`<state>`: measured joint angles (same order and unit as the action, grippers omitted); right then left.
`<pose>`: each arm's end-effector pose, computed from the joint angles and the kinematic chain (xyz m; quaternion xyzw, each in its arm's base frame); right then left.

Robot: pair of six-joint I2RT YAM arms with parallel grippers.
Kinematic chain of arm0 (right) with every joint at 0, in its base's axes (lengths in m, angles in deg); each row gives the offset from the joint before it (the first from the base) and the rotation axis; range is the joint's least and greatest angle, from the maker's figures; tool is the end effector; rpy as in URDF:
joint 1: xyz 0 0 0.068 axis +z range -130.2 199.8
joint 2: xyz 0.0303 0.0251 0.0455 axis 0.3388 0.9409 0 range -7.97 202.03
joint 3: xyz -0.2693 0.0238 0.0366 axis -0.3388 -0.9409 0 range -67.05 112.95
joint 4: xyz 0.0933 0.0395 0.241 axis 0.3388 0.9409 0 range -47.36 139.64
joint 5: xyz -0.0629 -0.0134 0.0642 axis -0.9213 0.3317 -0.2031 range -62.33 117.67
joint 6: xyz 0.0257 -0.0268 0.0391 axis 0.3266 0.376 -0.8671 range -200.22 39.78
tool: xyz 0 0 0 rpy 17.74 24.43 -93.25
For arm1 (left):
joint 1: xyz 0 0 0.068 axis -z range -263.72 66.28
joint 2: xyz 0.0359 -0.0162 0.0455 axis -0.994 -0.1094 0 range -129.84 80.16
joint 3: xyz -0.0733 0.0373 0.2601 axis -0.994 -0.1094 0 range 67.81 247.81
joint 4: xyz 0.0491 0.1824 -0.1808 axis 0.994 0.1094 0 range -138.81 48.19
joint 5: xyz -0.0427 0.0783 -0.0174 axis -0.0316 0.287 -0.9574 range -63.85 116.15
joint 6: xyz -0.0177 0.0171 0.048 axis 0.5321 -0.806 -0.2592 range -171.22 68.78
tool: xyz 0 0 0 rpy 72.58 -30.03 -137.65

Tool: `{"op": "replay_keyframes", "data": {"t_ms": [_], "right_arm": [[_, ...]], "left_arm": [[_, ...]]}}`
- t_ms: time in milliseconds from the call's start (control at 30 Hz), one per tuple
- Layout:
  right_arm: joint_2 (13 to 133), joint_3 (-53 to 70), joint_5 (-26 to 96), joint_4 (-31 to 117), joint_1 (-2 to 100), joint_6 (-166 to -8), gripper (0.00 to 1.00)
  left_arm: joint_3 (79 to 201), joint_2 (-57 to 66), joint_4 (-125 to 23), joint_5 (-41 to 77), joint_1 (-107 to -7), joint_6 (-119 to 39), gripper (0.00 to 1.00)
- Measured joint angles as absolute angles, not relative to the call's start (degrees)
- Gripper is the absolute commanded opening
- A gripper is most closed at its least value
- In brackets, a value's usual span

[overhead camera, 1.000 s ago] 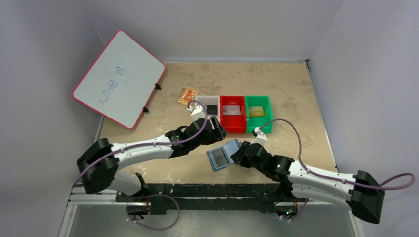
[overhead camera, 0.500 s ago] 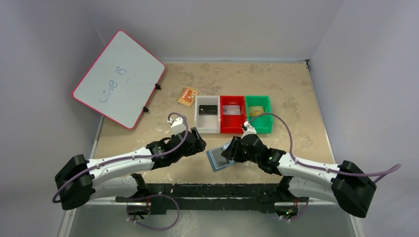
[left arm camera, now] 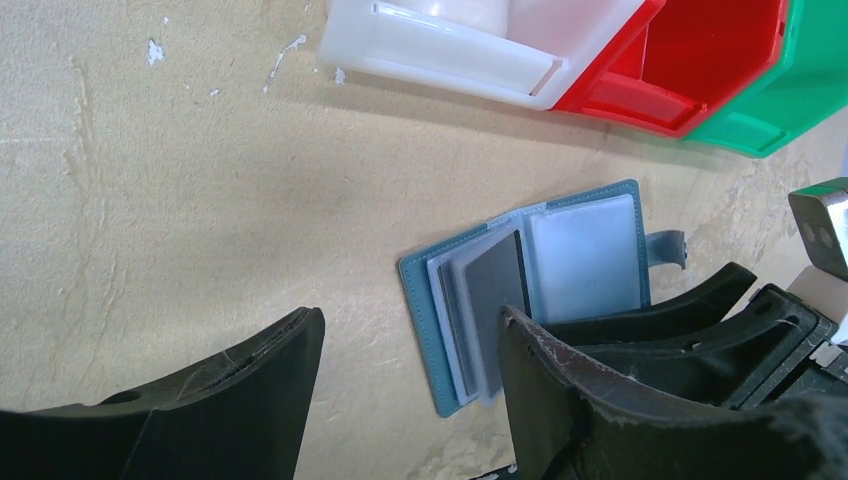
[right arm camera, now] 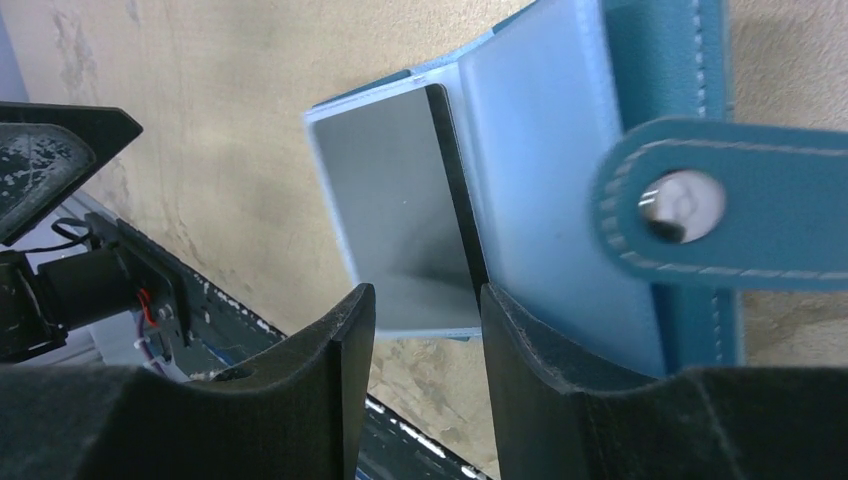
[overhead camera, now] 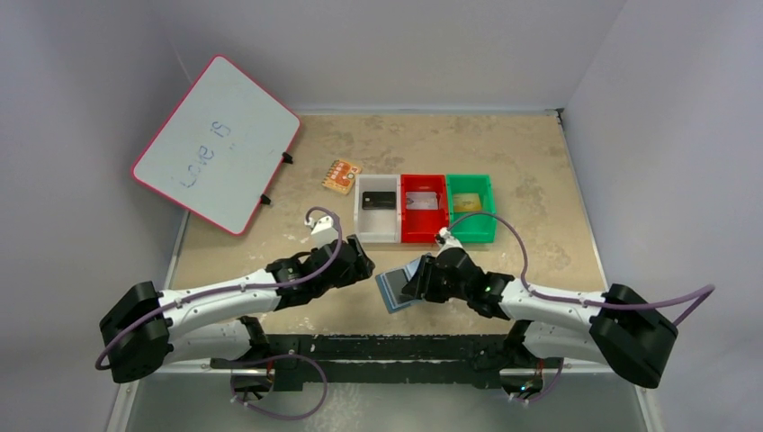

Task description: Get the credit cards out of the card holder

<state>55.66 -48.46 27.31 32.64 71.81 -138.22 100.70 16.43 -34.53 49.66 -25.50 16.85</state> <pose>0.1283 0.1637 0.1561 0.0479 0.8858 0.3765 0.2669 0.1277 -0.1792 0.2005 -0.1552 0.8949 -0.2483 0.3368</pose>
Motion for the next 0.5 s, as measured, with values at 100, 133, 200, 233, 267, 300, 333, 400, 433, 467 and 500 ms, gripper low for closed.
{"op": "replay_keyframes", "data": {"t_ms": [100,133,200,233,267,300,333,400,433,467,500], "right_arm": [[56.80,-48.46,27.36,31.94,71.81,-138.22,0.46],[57.21,-48.44,27.36,31.57,71.81,-138.19,0.46],[57.96,-48.42,27.42,30.47,71.81,-138.04,0.45],[58.42,-48.42,27.51,29.71,71.81,-138.04,0.45],[58.72,-48.42,27.66,29.23,71.81,-138.04,0.45],[58.96,-48.42,27.82,28.77,71.81,-138.06,0.44],[59.25,-48.42,28.08,28.31,71.81,-138.11,0.44],[59.62,-48.42,28.82,27.28,71.81,-138.43,0.44],[59.64,-48.55,29.11,26.54,71.81,-138.76,0.43],[59.64,-48.79,29.56,25.38,71.81,-139.20,0.43],[59.64,-49.03,30.26,24.20,71.81,-139.59,0.43]], "left_arm": [[100.70,16.30,-34.55,49.29,-25.50,16.72,0.64],[100.70,16.26,-34.57,49.16,-25.50,16.70,0.64],[100.70,15.93,-34.59,48.83,-25.50,16.68,0.64],[100.70,15.69,-34.61,48.66,-25.50,16.68,0.64],[100.70,15.45,-34.64,48.50,-25.50,16.65,0.64],[100.70,15.19,-34.66,48.33,-25.50,16.65,0.64],[100.70,14.90,-34.72,48.09,-25.50,16.63,0.64],[100.70,14.34,-34.94,47.63,-25.50,16.57,0.63],[100.70,14.12,-34.98,47.48,-25.50,16.48,0.63],[100.70,13.83,-35.01,47.32,-25.50,16.44,0.63],[100.72,13.57,-35.01,47.21,-25.50,16.33,0.63]]}}
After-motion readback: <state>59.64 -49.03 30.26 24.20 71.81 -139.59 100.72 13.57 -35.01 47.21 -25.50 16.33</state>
